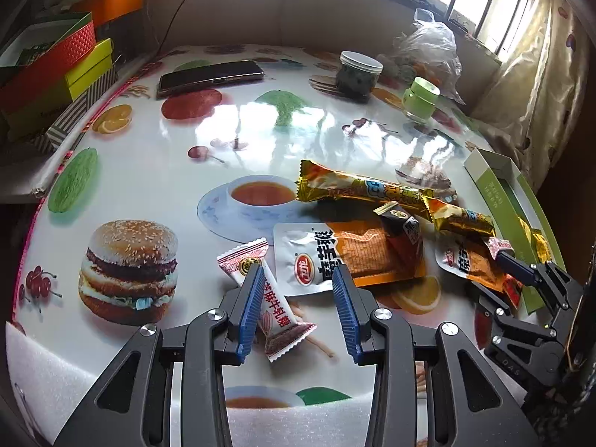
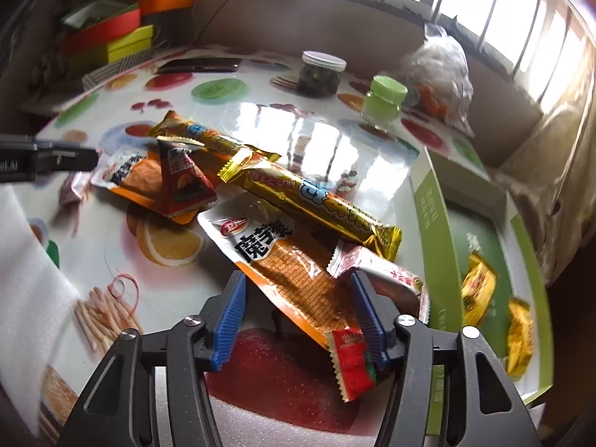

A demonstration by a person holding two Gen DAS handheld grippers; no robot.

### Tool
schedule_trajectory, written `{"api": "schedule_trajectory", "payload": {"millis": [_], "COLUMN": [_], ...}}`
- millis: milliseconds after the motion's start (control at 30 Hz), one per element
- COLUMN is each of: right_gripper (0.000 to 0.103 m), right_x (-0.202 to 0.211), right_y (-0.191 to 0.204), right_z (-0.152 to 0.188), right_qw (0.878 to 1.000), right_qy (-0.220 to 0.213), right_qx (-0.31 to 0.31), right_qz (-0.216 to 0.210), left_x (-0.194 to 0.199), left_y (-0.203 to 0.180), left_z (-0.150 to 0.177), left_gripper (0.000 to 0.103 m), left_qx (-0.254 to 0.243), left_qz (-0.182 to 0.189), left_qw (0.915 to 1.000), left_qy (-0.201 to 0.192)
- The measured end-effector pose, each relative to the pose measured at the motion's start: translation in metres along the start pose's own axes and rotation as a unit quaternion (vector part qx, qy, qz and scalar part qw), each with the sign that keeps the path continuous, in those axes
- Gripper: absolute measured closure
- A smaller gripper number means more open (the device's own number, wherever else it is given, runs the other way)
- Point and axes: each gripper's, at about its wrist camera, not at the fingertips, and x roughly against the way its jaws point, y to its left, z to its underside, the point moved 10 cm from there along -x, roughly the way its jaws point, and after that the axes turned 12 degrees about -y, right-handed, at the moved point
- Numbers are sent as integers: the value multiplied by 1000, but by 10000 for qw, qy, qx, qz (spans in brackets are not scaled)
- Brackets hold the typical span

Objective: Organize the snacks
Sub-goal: 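Move both open grippers back over the snack pile, then grasp an orange konjac-strip packet with the right gripper while the left gripper grasps a white-red nougat candy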

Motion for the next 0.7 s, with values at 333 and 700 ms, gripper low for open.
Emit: {"api": "schedule_trajectory", "payload": {"millis": [333,700], "right_gripper": [85,99], "right_x": [3,9], "right_y": [1,4], "right_z": [-2,-6], "right_qw": [9999,9973], "right_qy": [-74,-191], "right_qx": [-150,-666], "right_qz": [32,-250], "left_x": [-2,1], "left_y": [12,32], "left_z": [2,5], "left_gripper": [64,64], "left_qx": [135,261], "left_qz": [-152,-453], "left_qw": [9998,9986], "left_qy": [0,-27]}}
